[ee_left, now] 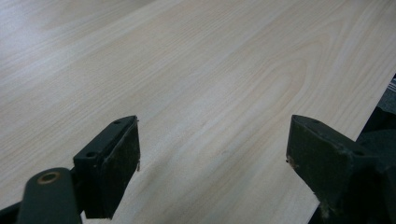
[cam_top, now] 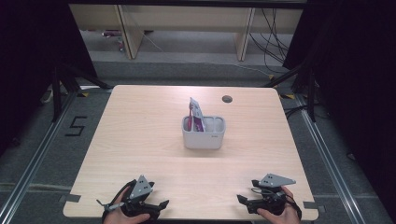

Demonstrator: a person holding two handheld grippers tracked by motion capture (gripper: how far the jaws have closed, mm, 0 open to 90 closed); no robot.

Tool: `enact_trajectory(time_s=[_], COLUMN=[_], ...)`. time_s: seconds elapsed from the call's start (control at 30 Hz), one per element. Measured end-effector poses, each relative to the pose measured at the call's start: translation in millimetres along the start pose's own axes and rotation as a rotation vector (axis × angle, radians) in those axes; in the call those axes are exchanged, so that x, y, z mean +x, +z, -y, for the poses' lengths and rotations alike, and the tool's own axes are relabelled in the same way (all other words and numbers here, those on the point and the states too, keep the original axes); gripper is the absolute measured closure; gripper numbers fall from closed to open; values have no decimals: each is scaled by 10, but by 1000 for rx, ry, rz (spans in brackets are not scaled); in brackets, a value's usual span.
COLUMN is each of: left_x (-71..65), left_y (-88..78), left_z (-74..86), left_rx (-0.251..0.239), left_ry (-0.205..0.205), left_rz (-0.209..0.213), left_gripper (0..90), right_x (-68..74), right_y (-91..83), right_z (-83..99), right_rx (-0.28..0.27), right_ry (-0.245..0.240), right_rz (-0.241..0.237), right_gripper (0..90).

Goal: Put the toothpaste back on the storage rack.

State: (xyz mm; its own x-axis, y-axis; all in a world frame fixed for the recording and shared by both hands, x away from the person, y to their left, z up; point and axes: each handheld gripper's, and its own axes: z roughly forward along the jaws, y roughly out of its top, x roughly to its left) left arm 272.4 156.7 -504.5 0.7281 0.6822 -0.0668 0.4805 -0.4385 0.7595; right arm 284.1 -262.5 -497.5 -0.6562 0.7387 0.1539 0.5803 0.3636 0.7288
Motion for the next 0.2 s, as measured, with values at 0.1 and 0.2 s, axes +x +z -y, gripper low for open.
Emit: enact_trajectory(time_s=[0.1,0.2], left_x=[-1,0], left_y=[1,0], left_z=[-1,-1], left_rx=[0,3], left_ry=[0,3], left_rz=[0,-1], left_gripper=[169,169], right_x=[23,21], right_y=[16,17], right_z=[3,0], right_rx=[13,10], right_ry=[24,12], right_rz=[-33,-31], right_gripper=[165,165])
